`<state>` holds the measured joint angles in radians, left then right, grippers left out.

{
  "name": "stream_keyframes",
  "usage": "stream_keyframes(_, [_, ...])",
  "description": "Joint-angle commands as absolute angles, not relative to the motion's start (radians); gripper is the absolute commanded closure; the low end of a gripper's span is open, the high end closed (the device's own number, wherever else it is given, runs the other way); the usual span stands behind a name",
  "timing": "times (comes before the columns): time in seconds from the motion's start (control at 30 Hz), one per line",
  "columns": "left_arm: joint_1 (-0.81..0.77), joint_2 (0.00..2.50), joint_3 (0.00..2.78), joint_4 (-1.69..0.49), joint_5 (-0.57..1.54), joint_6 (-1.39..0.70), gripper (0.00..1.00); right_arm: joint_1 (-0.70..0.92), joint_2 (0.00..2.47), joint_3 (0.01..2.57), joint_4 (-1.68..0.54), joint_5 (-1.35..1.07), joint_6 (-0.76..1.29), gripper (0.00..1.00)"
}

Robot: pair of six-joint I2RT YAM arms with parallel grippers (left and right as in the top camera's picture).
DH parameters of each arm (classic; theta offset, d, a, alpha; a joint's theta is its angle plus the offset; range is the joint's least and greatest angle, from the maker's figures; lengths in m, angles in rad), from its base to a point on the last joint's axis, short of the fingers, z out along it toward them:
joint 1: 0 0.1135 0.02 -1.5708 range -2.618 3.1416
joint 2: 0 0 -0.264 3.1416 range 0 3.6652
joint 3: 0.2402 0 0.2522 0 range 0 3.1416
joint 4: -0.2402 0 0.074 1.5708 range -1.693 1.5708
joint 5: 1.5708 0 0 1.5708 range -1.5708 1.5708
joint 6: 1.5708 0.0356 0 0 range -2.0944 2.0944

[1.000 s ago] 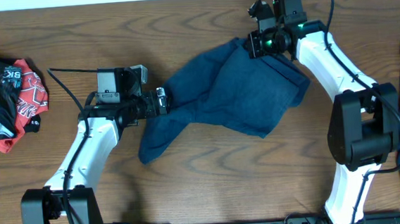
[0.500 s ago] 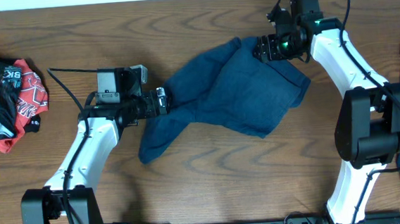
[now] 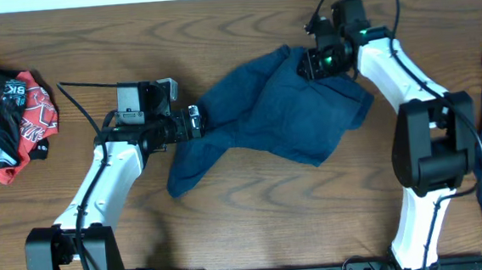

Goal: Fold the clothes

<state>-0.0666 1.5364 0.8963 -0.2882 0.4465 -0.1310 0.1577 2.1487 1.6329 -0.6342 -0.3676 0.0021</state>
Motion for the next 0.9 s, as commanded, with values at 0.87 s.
stream_keyframes(0.87, [-0.062, 1.534, 0.905, -0.289, 0.46, -0.133, 0.02, 0.131, 1.546, 1.861, -0.922, 0.004, -0.039, 0.99])
